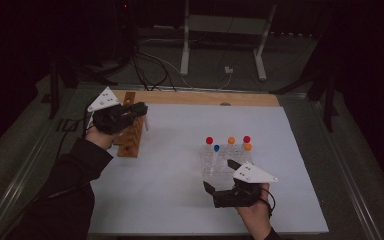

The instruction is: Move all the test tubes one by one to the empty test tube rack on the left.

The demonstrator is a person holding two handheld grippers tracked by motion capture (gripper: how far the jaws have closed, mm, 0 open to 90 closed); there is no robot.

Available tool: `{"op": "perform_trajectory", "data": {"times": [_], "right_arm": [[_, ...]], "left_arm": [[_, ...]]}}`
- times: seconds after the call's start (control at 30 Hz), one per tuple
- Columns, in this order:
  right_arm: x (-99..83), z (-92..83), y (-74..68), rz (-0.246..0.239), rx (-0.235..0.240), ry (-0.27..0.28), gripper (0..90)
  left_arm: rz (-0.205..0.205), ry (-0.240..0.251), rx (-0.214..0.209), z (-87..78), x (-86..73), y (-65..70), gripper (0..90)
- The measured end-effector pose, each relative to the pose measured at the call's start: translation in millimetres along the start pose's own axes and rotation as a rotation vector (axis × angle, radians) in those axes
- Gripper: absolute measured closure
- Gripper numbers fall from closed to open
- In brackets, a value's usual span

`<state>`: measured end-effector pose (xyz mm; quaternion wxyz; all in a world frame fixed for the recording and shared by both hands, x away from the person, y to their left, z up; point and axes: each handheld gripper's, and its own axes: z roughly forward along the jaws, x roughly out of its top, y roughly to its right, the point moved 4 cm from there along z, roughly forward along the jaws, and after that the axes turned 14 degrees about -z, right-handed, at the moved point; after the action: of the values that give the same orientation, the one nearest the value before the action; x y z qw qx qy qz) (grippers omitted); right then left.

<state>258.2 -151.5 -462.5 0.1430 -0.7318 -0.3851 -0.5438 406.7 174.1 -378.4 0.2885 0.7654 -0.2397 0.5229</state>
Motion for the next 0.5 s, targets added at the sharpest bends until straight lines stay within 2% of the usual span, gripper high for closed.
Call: {"op": "perform_trajectory", "data": {"times": [0.07, 0.37, 0.5], "right_arm": [[-0.2, 0.0, 0.1, 0.018, 0.019, 0.004, 0.0], [0.3, -1.2, -0.5, 0.005, 0.016, 0.009, 0.0], [1.1, -2.3, -0.2, 0.002, 0.021, 0.017, 0.0]], "left_arm": [[-0.001, -0.001, 0.019, 1.6, 3.4, -7.2, 77.8], [-0.032, 0.012, 0.091, 13.9, 20.3, -39.5, 77.8], [-0.052, 0.016, 0.14, 20.6, 27.1, -56.5, 77.8]]}}
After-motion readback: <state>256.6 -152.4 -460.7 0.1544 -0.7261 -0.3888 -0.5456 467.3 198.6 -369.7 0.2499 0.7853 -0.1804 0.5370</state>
